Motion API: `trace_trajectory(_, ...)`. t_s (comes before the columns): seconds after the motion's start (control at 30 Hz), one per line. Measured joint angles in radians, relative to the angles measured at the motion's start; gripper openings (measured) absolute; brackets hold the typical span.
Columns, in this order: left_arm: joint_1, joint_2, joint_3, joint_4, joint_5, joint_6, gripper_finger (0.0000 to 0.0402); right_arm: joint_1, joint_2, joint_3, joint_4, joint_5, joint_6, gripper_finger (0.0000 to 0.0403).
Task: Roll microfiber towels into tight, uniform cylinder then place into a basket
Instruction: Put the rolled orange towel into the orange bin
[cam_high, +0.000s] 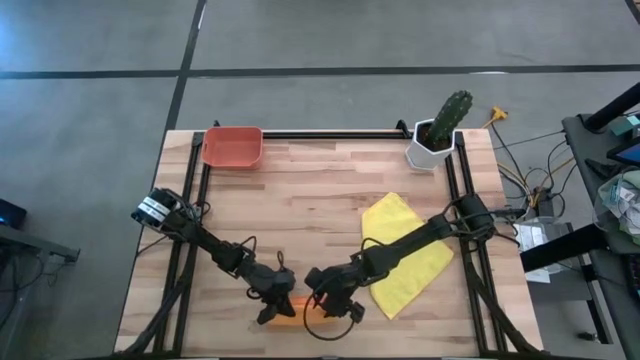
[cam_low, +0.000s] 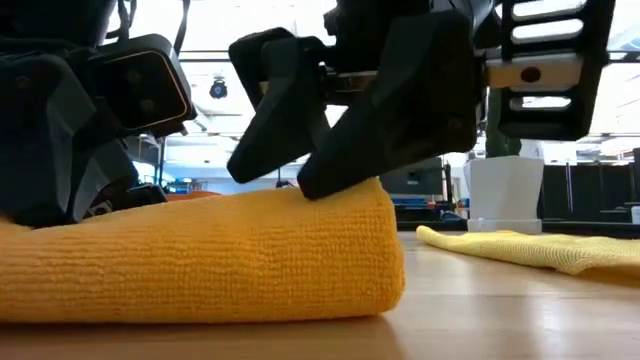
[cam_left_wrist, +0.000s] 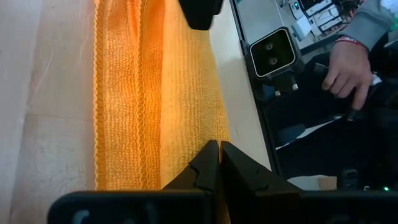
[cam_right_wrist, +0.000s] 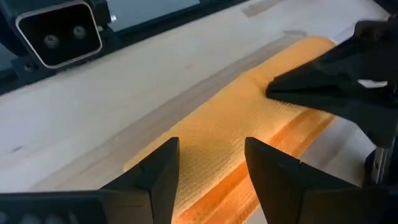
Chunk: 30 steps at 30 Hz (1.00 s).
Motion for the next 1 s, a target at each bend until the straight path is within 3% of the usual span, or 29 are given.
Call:
trace_trajectory(0.37,0.0,-0.008,0.0,-0.001,0.003,0.0,0.0,0.0,0.082,0.0,0.006,0.043,0.061,0.0129)
trace_trajectory(0.53,0.0,-0.041,0.0,-0.001,0.004,-0.004,0.0,-0.004,0.084,0.0,-0.01,0.042,0.168,0.0089)
trace_trajectory(0.77,-0.001,-0.135,-0.005,-0.088,0.007,0.062,0.0008,-0.047,0.088,-0.005,-0.017,-0.076,0.374,0.0017)
trace_trajectory(1.0,0.0,-0.31,-0.005,-0.282,0.003,0.126,0.0055,-0.079,0.088,-0.016,-0.026,-0.138,0.417,0.0014)
